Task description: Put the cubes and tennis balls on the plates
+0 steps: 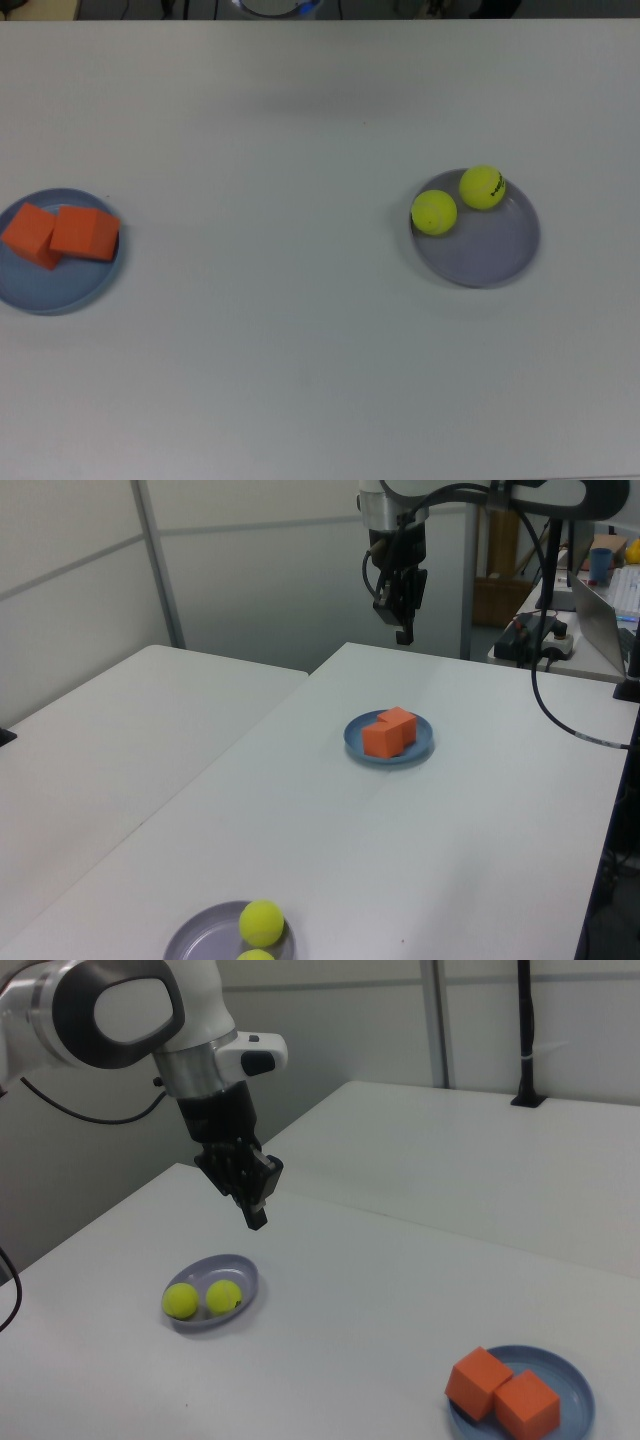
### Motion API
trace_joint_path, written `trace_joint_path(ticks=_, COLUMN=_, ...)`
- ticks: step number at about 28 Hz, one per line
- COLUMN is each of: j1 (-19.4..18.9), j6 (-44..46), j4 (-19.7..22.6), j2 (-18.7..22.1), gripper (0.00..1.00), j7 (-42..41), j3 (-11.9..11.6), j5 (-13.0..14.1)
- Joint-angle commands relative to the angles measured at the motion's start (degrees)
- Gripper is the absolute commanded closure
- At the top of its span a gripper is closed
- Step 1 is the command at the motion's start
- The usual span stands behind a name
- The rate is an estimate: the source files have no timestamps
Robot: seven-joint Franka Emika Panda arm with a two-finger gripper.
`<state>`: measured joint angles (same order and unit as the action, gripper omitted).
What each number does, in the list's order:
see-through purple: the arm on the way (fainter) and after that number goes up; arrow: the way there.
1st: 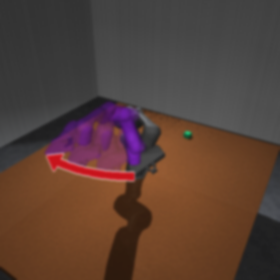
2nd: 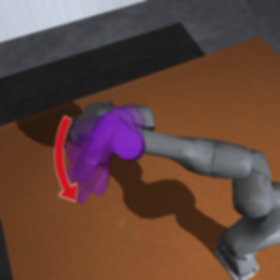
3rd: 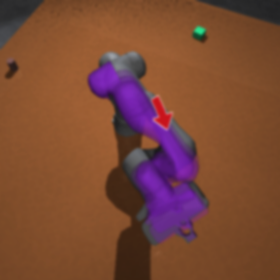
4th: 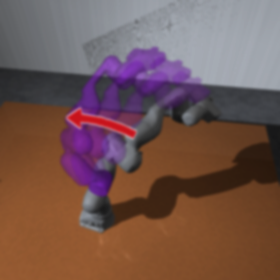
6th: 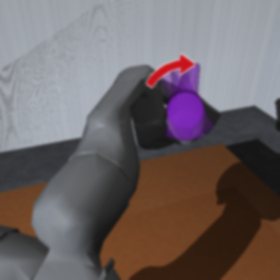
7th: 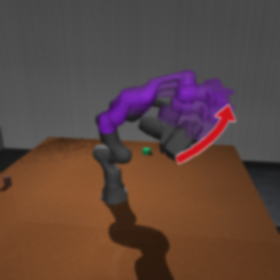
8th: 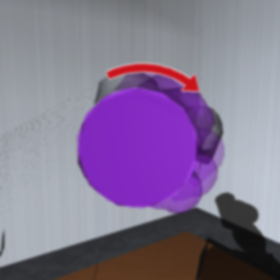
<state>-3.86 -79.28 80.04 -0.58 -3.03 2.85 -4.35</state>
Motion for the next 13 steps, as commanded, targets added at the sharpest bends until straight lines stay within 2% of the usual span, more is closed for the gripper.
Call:
trace_joint_path(ticks=1, j1=-0.3, j6=0.4, j4=0.8, j2=0.8, gripper=1.0, j7=-0.4, j3=-0.3, j5=-0.2)
trace_joint_path(ticks=8, j1=-0.3, j6=0.5, j4=0.8, j2=1.0, gripper=1.0, j7=-0.4, j3=-0.3, j5=-0.2)
trace_joint_path(ticks=9, j1=-0.3, j6=0.5, j4=0.8, j2=1.0, gripper=0.97, j7=-0.5, j3=-0.3, j5=-0.2)
trace_joint_path(ticks=10, j1=-0.3, j6=0.5, j4=0.8, j2=1.0, gripper=0.82, j7=-0.8, j3=-0.4, j5=-0.2)
trace_joint_path(ticks=11, j1=-0.3, j6=0.5, j4=0.8, j2=1.0, gripper=0.61, j7=-0.9, j3=-0.4, j5=-0.1)
trace_joint_path(ticks=13, j1=-0.3, j6=0.5, j4=0.8, j2=1.0, gripper=0.0, j7=-1.1, j3=-0.4, j5=-0.2)
